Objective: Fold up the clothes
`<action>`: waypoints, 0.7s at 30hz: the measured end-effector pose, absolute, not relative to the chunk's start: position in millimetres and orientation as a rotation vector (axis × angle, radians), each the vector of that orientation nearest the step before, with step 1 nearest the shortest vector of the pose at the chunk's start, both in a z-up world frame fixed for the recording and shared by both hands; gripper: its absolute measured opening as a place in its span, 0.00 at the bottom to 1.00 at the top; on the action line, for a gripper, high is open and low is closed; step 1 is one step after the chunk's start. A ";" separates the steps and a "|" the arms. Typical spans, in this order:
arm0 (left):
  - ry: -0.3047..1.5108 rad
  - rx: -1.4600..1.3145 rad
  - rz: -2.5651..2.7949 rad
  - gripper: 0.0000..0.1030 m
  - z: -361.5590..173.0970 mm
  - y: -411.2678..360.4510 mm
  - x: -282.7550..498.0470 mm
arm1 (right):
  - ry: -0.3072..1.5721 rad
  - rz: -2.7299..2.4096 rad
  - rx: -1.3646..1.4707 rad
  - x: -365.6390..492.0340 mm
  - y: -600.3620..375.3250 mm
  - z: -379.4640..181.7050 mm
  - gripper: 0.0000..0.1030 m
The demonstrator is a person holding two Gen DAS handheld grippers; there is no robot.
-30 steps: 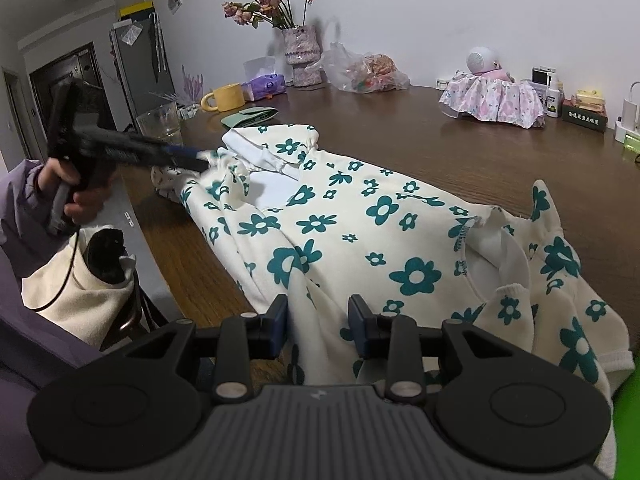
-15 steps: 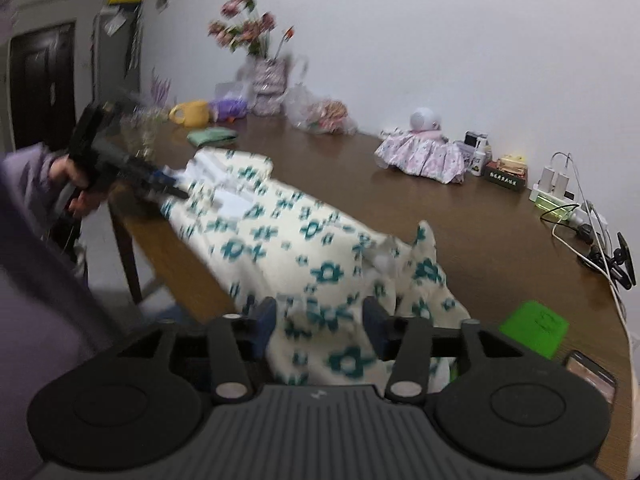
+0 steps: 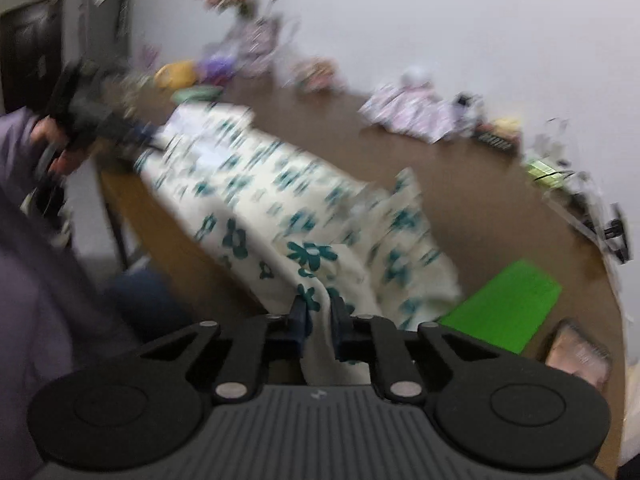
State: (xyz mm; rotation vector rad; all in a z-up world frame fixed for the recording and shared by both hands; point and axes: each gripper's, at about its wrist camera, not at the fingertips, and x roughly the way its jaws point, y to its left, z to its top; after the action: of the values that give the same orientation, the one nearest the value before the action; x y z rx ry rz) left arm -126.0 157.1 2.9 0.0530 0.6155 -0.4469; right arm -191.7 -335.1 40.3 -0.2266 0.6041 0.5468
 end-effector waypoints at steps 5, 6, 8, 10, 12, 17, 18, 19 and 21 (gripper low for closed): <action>0.614 0.060 -0.448 0.49 2.8 158.5 -125.8 | 0.658 0.335 -0.162 -154.9 -317.6 37.1 0.13; 0.613 0.058 -0.448 0.49 2.7 159.0 -126.2 | 0.671 0.278 -0.149 -149.0 -311.1 32.4 0.16; 0.612 0.056 -0.446 0.49 2.6 159.8 -127.0 | 0.646 0.175 -0.180 -143.0 -299.1 24.5 0.29; 0.610 0.055 -0.446 0.49 2.6 160.6 -127.9 | 0.607 0.086 -0.248 -140.0 -291.7 19.8 0.41; 0.608 0.053 -0.445 0.49 2.6 161.5 -129.0 | 0.608 0.049 -0.225 -134.8 -297.3 20.5 0.39; 0.603 0.046 -0.429 0.49 2.6 160.8 -131.0 | 0.547 -0.144 -0.210 -133.1 -314.6 31.2 0.19; 0.604 0.048 -0.426 0.50 2.9 159.5 -131.0 | 0.513 -0.128 -0.180 -138.5 -314.9 37.8 0.17; 0.605 0.051 -0.423 0.50 3.2 158.3 -131.0 | 0.484 -0.057 -0.143 -145.3 -311.5 44.2 0.15; 0.606 0.056 -0.418 0.50 3.5 156.0 -131.1 | 0.460 0.105 -0.093 -154.7 -299.5 51.7 0.15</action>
State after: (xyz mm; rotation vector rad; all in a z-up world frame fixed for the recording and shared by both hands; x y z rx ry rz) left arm -131.1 156.0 3.5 0.0560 0.6063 -0.4184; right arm -154.7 -299.5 51.7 -0.0929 0.4595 0.1051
